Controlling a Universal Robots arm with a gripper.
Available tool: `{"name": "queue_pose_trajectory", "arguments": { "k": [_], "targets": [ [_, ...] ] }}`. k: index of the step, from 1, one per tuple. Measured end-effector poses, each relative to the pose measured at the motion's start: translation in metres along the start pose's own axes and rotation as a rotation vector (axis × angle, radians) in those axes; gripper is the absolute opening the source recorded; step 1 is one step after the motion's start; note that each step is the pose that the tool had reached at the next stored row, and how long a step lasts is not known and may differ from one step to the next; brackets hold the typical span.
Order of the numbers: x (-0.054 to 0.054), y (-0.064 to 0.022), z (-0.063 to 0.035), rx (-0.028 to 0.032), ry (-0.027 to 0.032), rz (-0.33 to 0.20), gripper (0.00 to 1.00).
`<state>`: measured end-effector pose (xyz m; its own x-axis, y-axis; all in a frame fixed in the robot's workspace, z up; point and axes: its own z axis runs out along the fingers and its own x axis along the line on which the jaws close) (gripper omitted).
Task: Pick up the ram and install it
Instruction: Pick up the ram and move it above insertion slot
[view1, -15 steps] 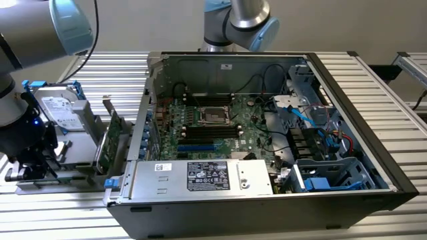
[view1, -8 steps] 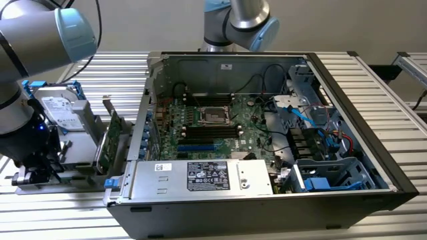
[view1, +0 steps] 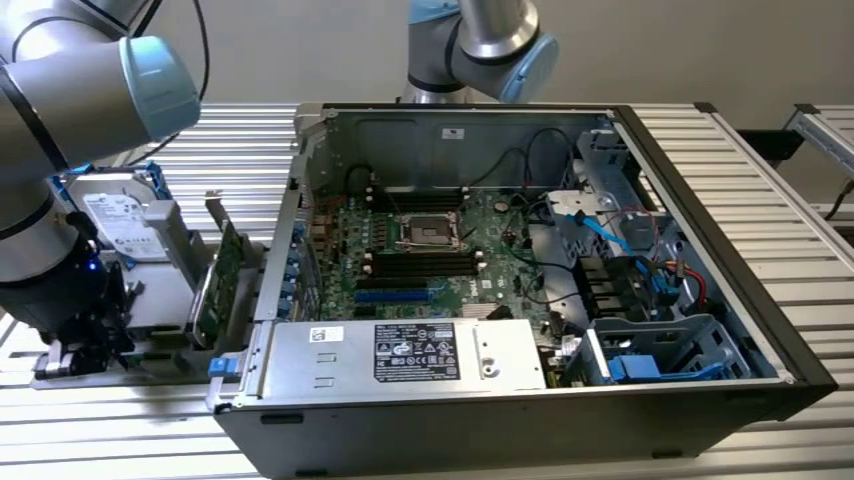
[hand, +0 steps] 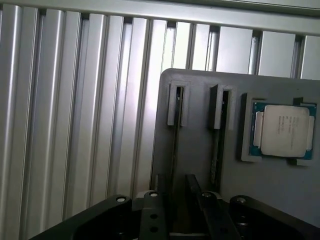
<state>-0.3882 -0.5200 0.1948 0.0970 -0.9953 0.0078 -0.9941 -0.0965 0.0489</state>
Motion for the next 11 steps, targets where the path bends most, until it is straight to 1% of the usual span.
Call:
{"name": "queue_pose_trajectory", "arguments": {
  "k": [5,7,8,11],
  "targets": [
    [0.0001,0.0,0.0002,-0.0001,0.0001,0.0,0.3],
    [0.0001,0.0,0.0002,0.0,0.0001,0.0,0.28],
    [0.0001,0.0,0.0002,-0.0001,0.0001,0.0,0.21],
    [0.0001,0.0,0.0002,0.0,0.0001,0.0,0.21]
  ]
}}
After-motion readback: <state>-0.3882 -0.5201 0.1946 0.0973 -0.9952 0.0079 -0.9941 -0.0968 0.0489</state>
